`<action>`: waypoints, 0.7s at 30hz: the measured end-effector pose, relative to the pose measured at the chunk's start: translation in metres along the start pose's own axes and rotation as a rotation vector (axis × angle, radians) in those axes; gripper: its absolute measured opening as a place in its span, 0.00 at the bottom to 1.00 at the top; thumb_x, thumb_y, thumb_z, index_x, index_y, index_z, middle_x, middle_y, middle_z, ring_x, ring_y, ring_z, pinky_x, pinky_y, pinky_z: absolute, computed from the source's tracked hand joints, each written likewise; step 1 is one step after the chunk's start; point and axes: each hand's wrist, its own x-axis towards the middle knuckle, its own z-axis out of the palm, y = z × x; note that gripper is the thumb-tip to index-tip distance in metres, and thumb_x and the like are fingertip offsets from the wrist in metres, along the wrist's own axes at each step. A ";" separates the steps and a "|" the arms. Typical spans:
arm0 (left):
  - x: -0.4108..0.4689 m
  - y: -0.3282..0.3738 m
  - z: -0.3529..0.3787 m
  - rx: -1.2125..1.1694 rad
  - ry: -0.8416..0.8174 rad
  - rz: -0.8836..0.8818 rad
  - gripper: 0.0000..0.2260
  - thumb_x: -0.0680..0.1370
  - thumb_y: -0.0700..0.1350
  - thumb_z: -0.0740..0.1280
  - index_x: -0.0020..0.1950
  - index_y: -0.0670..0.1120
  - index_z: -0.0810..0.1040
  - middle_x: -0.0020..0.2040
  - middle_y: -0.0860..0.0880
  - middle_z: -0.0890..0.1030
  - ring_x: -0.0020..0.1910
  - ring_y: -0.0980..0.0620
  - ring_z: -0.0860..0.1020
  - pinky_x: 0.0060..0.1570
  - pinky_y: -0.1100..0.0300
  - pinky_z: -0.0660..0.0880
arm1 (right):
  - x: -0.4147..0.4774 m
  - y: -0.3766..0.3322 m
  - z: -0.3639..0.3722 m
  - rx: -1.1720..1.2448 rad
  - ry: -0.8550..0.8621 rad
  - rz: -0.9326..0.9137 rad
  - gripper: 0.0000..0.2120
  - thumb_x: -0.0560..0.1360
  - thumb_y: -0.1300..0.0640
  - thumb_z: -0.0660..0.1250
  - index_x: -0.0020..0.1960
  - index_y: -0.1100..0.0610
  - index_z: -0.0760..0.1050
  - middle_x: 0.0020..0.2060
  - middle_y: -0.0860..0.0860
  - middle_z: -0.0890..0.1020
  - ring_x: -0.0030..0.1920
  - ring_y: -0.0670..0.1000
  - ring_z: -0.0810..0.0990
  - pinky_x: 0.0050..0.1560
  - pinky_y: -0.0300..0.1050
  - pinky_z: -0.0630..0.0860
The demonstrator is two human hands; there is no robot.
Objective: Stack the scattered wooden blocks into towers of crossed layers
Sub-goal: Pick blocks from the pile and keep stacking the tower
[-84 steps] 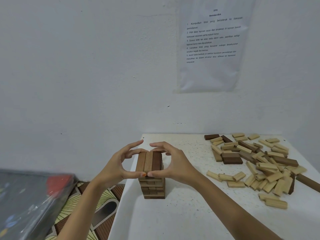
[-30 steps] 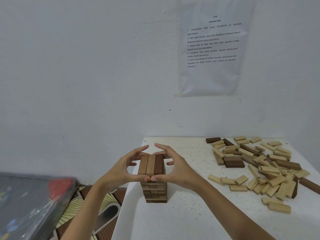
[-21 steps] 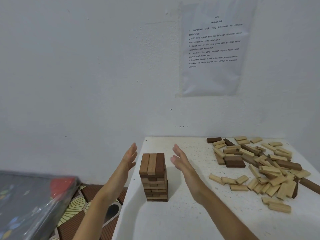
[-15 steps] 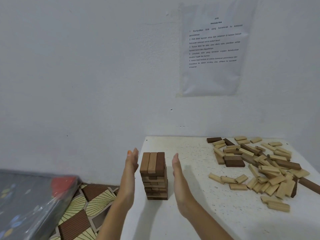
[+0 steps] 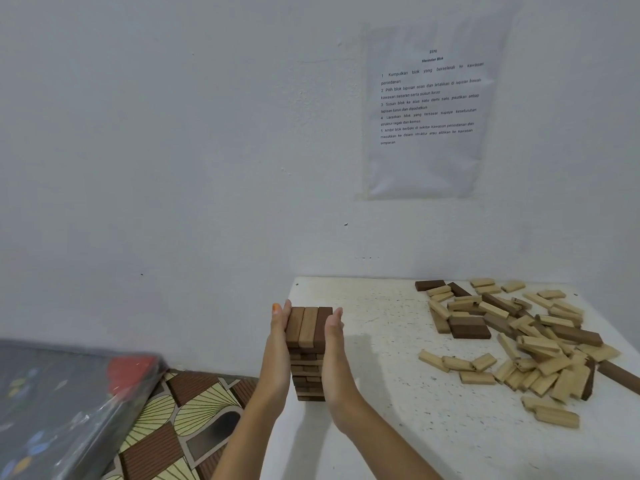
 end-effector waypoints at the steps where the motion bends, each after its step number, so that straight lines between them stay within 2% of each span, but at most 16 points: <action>1: -0.001 0.001 0.000 0.004 -0.005 0.001 0.24 0.81 0.61 0.45 0.74 0.57 0.65 0.50 0.65 0.74 0.46 0.71 0.72 0.42 0.73 0.67 | 0.000 -0.001 0.000 0.005 -0.004 0.003 0.45 0.62 0.15 0.45 0.74 0.32 0.52 0.76 0.43 0.60 0.76 0.47 0.59 0.74 0.60 0.57; 3: -0.002 0.003 0.000 0.018 -0.010 0.008 0.22 0.81 0.61 0.46 0.69 0.59 0.69 0.50 0.64 0.75 0.47 0.71 0.73 0.43 0.74 0.67 | -0.001 -0.003 -0.001 0.007 -0.011 0.015 0.45 0.61 0.15 0.46 0.75 0.33 0.53 0.76 0.43 0.59 0.76 0.47 0.59 0.74 0.60 0.58; 4: -0.003 0.005 0.000 0.023 -0.013 0.007 0.21 0.81 0.62 0.46 0.66 0.59 0.71 0.53 0.63 0.76 0.49 0.71 0.74 0.47 0.75 0.67 | -0.003 -0.005 -0.002 0.012 -0.016 0.016 0.46 0.61 0.15 0.46 0.75 0.34 0.53 0.76 0.43 0.59 0.76 0.46 0.59 0.74 0.59 0.57; 5: -0.004 0.006 -0.002 0.023 -0.005 0.007 0.22 0.80 0.62 0.47 0.67 0.59 0.72 0.60 0.61 0.76 0.56 0.70 0.74 0.54 0.75 0.66 | -0.006 -0.009 -0.003 0.012 -0.020 0.015 0.47 0.61 0.15 0.46 0.75 0.35 0.53 0.77 0.43 0.59 0.76 0.46 0.58 0.75 0.59 0.57; 7: -0.004 0.008 -0.005 0.035 0.020 0.032 0.26 0.79 0.64 0.47 0.75 0.58 0.64 0.75 0.58 0.64 0.73 0.62 0.62 0.69 0.64 0.56 | -0.014 -0.021 -0.007 0.007 -0.015 0.020 0.48 0.62 0.15 0.45 0.76 0.36 0.51 0.77 0.41 0.57 0.76 0.44 0.57 0.76 0.56 0.54; 8: -0.004 0.010 -0.006 0.048 0.048 0.058 0.26 0.80 0.63 0.47 0.76 0.58 0.61 0.77 0.58 0.60 0.76 0.58 0.58 0.72 0.59 0.52 | -0.019 -0.029 -0.011 0.004 -0.009 0.013 0.46 0.64 0.17 0.45 0.77 0.37 0.48 0.77 0.40 0.55 0.76 0.44 0.55 0.77 0.53 0.51; 10: -0.005 0.014 -0.006 0.071 0.108 0.139 0.23 0.82 0.59 0.46 0.76 0.58 0.60 0.76 0.59 0.59 0.76 0.58 0.57 0.71 0.59 0.51 | -0.026 -0.042 -0.021 0.007 0.008 -0.008 0.38 0.71 0.26 0.43 0.78 0.39 0.45 0.76 0.38 0.53 0.76 0.43 0.51 0.75 0.47 0.47; 12: -0.011 0.023 -0.003 0.090 0.133 0.260 0.22 0.83 0.57 0.48 0.76 0.56 0.62 0.75 0.60 0.62 0.72 0.64 0.59 0.66 0.70 0.53 | -0.031 -0.051 -0.034 0.007 0.043 -0.039 0.30 0.78 0.34 0.43 0.78 0.40 0.46 0.76 0.38 0.52 0.76 0.43 0.51 0.74 0.46 0.47; 15: -0.023 0.039 0.008 0.102 0.122 0.422 0.20 0.82 0.59 0.53 0.72 0.56 0.67 0.71 0.61 0.68 0.68 0.69 0.64 0.56 0.82 0.59 | -0.035 -0.061 -0.052 0.009 0.103 -0.108 0.26 0.81 0.39 0.44 0.78 0.41 0.50 0.77 0.40 0.55 0.77 0.46 0.54 0.74 0.49 0.48; 18: -0.033 0.049 0.029 0.075 0.081 0.507 0.21 0.77 0.57 0.55 0.68 0.54 0.72 0.66 0.62 0.73 0.64 0.70 0.69 0.53 0.81 0.64 | -0.040 -0.069 -0.072 0.009 0.167 -0.173 0.25 0.81 0.40 0.47 0.77 0.43 0.56 0.76 0.41 0.60 0.75 0.44 0.59 0.77 0.51 0.53; 21: -0.042 0.051 0.061 0.088 0.002 0.542 0.18 0.76 0.55 0.57 0.64 0.54 0.74 0.62 0.61 0.76 0.61 0.65 0.72 0.56 0.74 0.68 | -0.049 -0.080 -0.096 0.036 0.224 -0.248 0.20 0.83 0.47 0.51 0.73 0.46 0.65 0.71 0.43 0.69 0.71 0.44 0.66 0.74 0.51 0.61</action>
